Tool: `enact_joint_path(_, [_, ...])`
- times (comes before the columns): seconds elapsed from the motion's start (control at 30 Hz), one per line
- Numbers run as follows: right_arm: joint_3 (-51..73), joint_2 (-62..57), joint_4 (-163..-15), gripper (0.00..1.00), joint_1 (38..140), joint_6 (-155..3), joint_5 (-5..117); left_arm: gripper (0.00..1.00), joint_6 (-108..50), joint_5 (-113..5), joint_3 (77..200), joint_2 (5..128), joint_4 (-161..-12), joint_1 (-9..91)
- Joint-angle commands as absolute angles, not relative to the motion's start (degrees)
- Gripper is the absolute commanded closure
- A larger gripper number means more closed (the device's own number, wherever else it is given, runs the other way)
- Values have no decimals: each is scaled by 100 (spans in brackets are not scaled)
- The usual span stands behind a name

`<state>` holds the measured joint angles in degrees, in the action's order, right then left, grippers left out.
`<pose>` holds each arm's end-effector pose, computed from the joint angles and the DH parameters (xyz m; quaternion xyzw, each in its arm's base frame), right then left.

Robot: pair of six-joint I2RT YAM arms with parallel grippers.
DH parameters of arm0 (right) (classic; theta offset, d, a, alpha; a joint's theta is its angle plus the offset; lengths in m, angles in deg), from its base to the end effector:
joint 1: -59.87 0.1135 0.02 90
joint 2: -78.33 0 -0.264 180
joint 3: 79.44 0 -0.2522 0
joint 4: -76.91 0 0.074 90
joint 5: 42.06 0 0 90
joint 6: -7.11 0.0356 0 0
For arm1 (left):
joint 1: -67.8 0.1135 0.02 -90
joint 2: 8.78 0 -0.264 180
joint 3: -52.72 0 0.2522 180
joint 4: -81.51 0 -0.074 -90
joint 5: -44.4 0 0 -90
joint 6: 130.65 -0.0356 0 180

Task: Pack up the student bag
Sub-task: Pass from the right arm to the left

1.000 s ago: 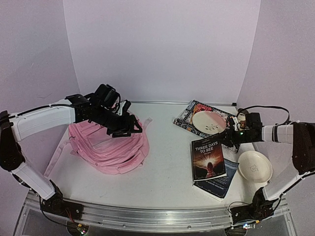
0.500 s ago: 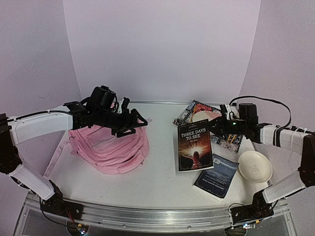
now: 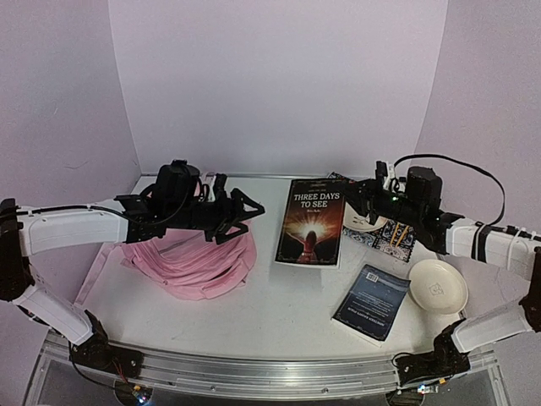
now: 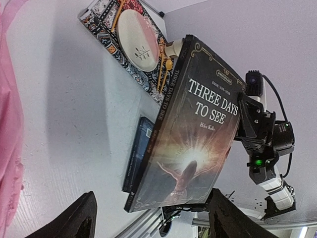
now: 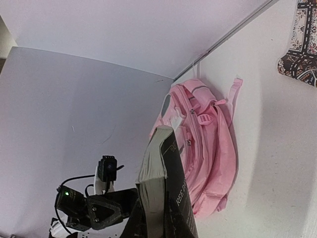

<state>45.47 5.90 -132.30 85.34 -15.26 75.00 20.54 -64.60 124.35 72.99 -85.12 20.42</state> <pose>0.2499 0.1370 0.3118 0.0509 0.6370 0.6494 0.4121 0.2144 -0.2501 0.2874 -0.0093 0.8298 -0.5196 0.2036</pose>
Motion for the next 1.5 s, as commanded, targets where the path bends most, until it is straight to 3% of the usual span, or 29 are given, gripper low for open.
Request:
enact_joint_path(0.0, [4141,764,-14297,100,8825,-905,6874,21,2471,-6280,12465,7363,-9381,1770])
enact_joint_path(0.53, [3917,506,-15551,100,9272,-221,5801,21,3472,-5501,11946,7238,-9930,1525])
enact_joint_path(1.03, [3764,75,-16175,100,9690,-117,5425,27,4522,-5521,11433,7596,-12374,1478])
enact_joint_path(1.17, [3794,2,-16332,100,9717,-19,5400,36,4529,-5418,11374,7631,-12645,1463])
enact_joint_path(1.33, [3888,9,-16334,100,9750,-28,5370,60,4441,-5201,11148,7438,-12909,1463])
enact_joint_path(1.47, [4165,78,-16318,100,9765,13,5326,74,4251,-4935,10922,7121,-12966,1460])
